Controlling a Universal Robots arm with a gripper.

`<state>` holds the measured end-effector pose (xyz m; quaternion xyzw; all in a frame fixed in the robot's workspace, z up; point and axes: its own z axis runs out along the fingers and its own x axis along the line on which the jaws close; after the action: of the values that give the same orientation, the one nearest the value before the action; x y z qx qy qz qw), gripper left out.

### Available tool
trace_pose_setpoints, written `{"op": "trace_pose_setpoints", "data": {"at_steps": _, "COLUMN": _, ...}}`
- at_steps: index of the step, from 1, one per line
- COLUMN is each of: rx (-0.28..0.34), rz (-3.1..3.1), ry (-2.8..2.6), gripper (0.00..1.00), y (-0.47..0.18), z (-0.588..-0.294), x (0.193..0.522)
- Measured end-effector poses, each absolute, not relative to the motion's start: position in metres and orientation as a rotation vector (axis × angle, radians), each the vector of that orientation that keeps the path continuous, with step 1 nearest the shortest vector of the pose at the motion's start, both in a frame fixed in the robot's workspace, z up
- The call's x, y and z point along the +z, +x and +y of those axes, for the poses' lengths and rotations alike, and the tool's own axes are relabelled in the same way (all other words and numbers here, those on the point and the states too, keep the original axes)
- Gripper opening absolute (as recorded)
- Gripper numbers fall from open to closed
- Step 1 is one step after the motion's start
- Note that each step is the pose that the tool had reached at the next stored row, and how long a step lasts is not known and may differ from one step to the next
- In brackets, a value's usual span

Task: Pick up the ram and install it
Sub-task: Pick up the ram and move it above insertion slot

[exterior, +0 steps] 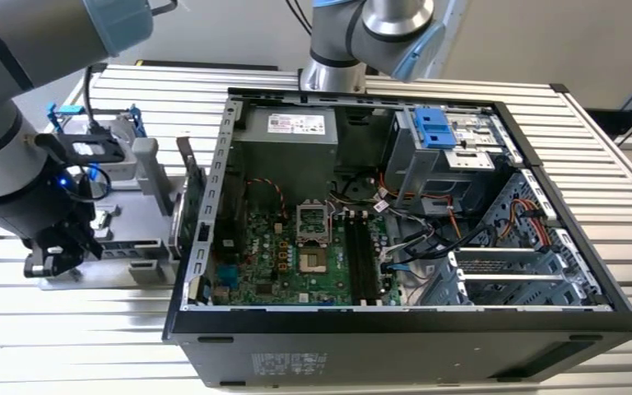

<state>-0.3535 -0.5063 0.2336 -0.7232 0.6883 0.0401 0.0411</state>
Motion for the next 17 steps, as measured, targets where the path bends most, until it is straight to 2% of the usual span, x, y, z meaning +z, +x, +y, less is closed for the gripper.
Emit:
{"op": "trace_pose_setpoints", "data": {"at_steps": 9, "rx": 0.095, "rz": 2.124, "ry": -2.231, "gripper": 0.0, "y": -0.3535, "z": -0.5063, "x": 0.241}}
{"op": "trace_pose_setpoints", "data": {"at_steps": 17, "rx": 0.095, "rz": 2.125, "ry": -2.23, "gripper": 0.0, "y": -0.3535, "z": -0.5062, "x": 0.2412}}
